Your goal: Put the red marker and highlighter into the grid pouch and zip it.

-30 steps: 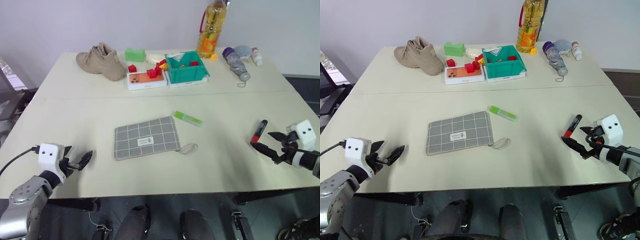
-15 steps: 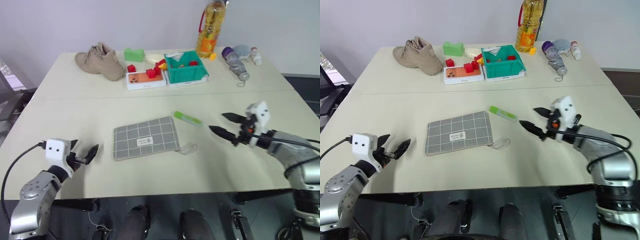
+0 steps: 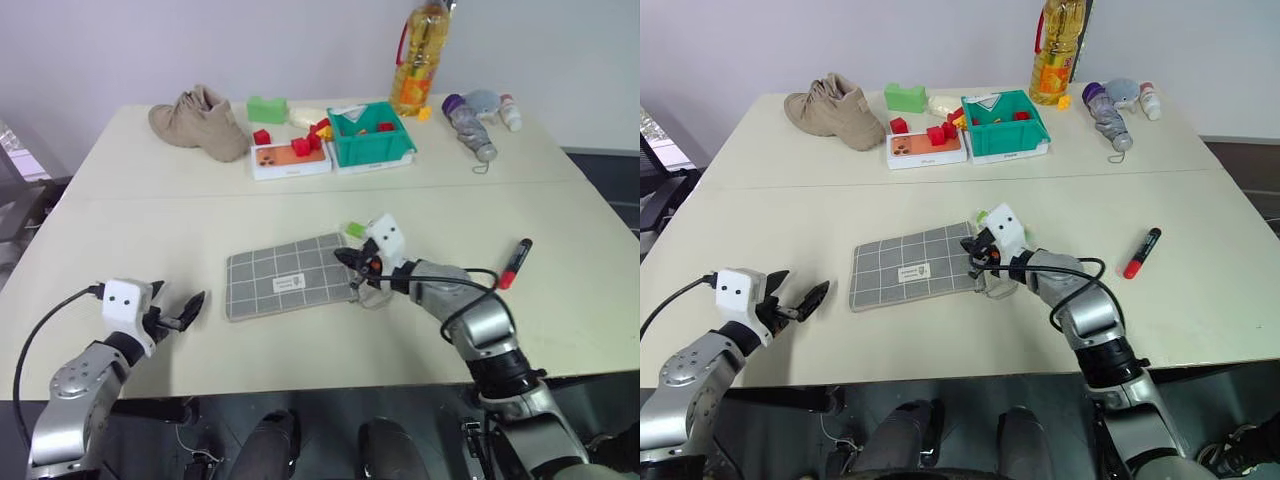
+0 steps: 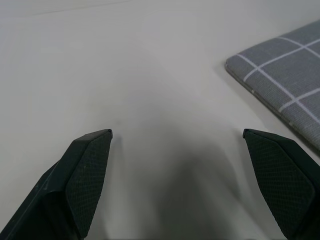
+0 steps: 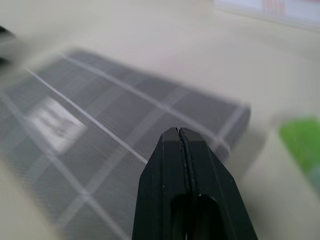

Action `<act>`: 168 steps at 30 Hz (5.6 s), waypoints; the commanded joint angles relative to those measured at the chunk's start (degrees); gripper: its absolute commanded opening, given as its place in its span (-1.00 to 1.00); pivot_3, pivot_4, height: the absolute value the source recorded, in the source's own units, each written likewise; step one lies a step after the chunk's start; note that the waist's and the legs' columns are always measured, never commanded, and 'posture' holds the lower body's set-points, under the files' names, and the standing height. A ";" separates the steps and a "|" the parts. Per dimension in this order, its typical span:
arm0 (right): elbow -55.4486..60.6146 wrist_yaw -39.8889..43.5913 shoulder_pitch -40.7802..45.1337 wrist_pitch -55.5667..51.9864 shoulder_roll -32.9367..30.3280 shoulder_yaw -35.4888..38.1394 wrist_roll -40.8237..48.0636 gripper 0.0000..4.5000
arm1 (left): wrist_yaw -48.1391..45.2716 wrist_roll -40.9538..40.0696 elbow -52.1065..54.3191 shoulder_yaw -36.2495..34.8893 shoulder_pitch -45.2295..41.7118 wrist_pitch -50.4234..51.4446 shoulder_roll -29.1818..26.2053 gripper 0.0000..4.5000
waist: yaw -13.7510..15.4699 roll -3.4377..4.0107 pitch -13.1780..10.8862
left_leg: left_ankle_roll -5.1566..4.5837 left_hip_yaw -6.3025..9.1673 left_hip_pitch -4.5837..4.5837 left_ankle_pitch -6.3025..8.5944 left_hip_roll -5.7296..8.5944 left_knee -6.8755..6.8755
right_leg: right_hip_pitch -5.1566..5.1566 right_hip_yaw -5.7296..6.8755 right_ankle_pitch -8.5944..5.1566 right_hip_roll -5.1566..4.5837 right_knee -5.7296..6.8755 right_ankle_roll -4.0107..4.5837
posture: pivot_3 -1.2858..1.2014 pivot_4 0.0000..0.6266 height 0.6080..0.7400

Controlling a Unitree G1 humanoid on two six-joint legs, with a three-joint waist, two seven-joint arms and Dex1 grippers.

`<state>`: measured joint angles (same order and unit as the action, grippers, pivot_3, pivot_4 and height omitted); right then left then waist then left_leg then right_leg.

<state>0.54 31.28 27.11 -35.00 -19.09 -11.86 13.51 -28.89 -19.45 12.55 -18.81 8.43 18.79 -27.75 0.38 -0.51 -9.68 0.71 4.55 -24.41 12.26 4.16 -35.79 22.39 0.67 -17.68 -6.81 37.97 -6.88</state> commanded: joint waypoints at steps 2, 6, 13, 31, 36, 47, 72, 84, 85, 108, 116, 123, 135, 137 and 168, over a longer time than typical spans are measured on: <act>-3.44 -2.05 1.31 -1.01 1.92 0.08 -1.91 -0.99 | -3.06 3.18 0.87 0.63 1.02 -5.08 -3.73 1.00 | -0.12 0.00 0.02 | 0.00 -0.02 0.00 0.00 0.00 0.01 | 0.00 -0.02 0.00 0.00 0.00 0.00 | 0.03 -0.52 0.99; -3.81 -1.70 1.12 -1.74 3.38 0.69 -1.13 -0.99 | -7.20 9.25 -1.81 3.03 0.97 -14.87 -8.85 1.00 | -0.20 -0.04 0.05 | 0.02 -0.01 0.08 -0.01 -0.02 0.09 | 0.00 -0.02 0.01 0.02 0.00 0.01 | 0.03 -0.52 0.99; -3.13 -0.59 0.81 -1.36 4.12 -0.18 -1.56 -0.99 | -10.84 21.31 -15.03 11.99 -6.20 -40.68 -15.35 1.00 | -0.33 -0.03 0.05 | 0.02 -0.02 0.15 0.00 0.00 0.18 | 0.14 -0.02 0.01 0.00 -0.01 0.02 | 0.03 -0.52 0.99; -2.21 -0.72 0.45 -1.43 4.40 -0.09 -2.99 -1.00 | -16.55 22.79 -45.13 25.53 -28.35 -73.78 -12.99 0.16 | -1.26 -0.04 0.06 | 0.02 -0.05 0.14 -0.03 0.00 0.27 | 0.05 0.04 0.02 0.04 0.11 -0.02 | 0.03 -0.52 0.99; -1.64 -0.90 0.41 -0.97 4.54 0.29 -2.99 -1.00 | -17.10 21.79 -46.90 26.43 -29.72 -75.23 -12.83 -0.98 | -1.26 -0.04 0.06 | 0.01 -0.04 0.14 -0.04 0.00 0.25 | 0.04 0.04 0.02 0.05 0.14 -0.02 | 0.03 -0.52 0.99; 2.96 3.71 4.37 2.24 -1.52 7.74 0.84 -0.57 | -14.73 10.02 -27.35 21.36 -19.48 -47.90 -12.12 -1.00 | -1.46 -0.03 0.04 | 0.01 -0.04 0.11 -0.04 -0.01 0.23 | 0.09 0.02 0.01 0.06 0.17 -0.03 | 0.03 -0.52 0.99; -1.77 -2.63 6.05 -0.21 5.54 4.86 -1.08 0.43 | -0.03 14.07 -2.38 17.86 -10.96 -22.78 -1.25 -1.00 | -1.18 -0.02 0.03 | 0.06 -0.02 0.07 -0.06 -0.02 0.23 | 0.13 -0.01 0.01 0.08 0.16 -0.02 | 0.03 -0.52 0.99; 0.23 -1.34 5.92 0.28 6.83 3.70 -1.14 -0.99 | 0.25 15.05 -2.76 18.15 -11.46 -22.23 -0.26 -1.00 | -1.16 -0.02 0.03 | 0.06 -0.03 0.06 -0.07 -0.01 0.23 | 0.13 -0.01 0.01 0.07 0.16 -0.02 | 0.03 -0.52 0.99; 1.27 -0.38 5.73 0.40 6.42 2.44 -1.52 -0.99 | 0.38 15.34 -2.92 18.35 -11.79 -22.02 -0.03 -1.00 | -1.17 -0.02 0.03 | 0.06 -0.03 0.06 -0.07 -0.01 0.23 | 0.13 -0.01 0.01 0.07 0.16 -0.02 | 0.03 -0.52 0.99; 15.14 13.77 10.22 -2.93 7.75 -12.04 1.34 -0.99 | 10.39 23.95 -7.34 22.28 -19.68 -16.97 9.77 -1.00 | -1.08 -0.04 0.04 | 0.08 0.00 0.06 -0.07 0.00 0.18 | 0.12 0.01 0.01 0.09 0.17 -0.03 | 0.03 -0.52 0.99; 9.91 13.39 9.98 -2.14 -2.85 -2.48 -0.87 0.04 | 9.20 23.62 -6.93 20.20 -18.70 -17.49 7.04 -1.00 | -0.96 -0.04 0.04 | 0.08 0.01 0.05 -0.07 0.01 0.16 | 0.10 0.01 0.01 0.08 0.17 -0.03 | 0.03 -0.52 0.99; -3.53 10.61 10.55 0.66 -10.33 3.22 -4.47 0.72 | 8.17 23.61 -8.47 19.37 -18.60 -18.34 3.61 -1.00 | -1.36 -0.04 0.04 | 0.08 -0.02 0.06 -0.07 -0.01 0.24 | 0.15 0.00 0.01 0.09 0.16 -0.02 | 0.03 -0.52 0.99; -22.11 10.80 13.96 3.12 -8.53 5.36 -4.90 0.33 | 8.77 24.00 -10.41 19.97 -19.95 -18.54 4.82 -1.00 | -1.13 -0.04 0.04 | 0.08 -0.03 0.05 -0.08 0.01 0.17 | 0.10 -0.02 0.01 0.08 0.15 -0.03 | 0.03 -0.52 0.99; -21.93 11.35 13.85 3.36 -8.52 5.54 -4.78 -0.14 | 8.93 23.70 -10.33 19.71 -19.88 -18.14 5.13 -1.00 | -1.13 -0.04 0.04 | 0.08 -0.02 0.05 -0.08 0.00 0.16 | 0.10 -0.02 0.01 0.09 0.15 -0.03 | 0.03 -0.52 0.99; -1.97 17.13 8.06 10.23 -14.31 4.13 -5.97 -0.61 | 3.90 17.78 -6.78 19.45 -20.09 -14.60 6.07 -1.00 | -1.00 -0.05 0.03 | 0.08 0.00 0.02 -0.08 0.01 0.10 | 0.08 -0.01 0.01 0.07 0.14 -0.03 | 0.03 -0.52 0.99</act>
<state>-1.75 48.62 34.28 -25.11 -33.60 -8.36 7.56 -24.83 -0.76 3.08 0.96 -11.63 4.42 -21.80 -0.62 -0.55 -9.65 0.79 4.55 -24.39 12.18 4.17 -35.69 22.47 0.66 -17.66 -6.74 38.11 -6.91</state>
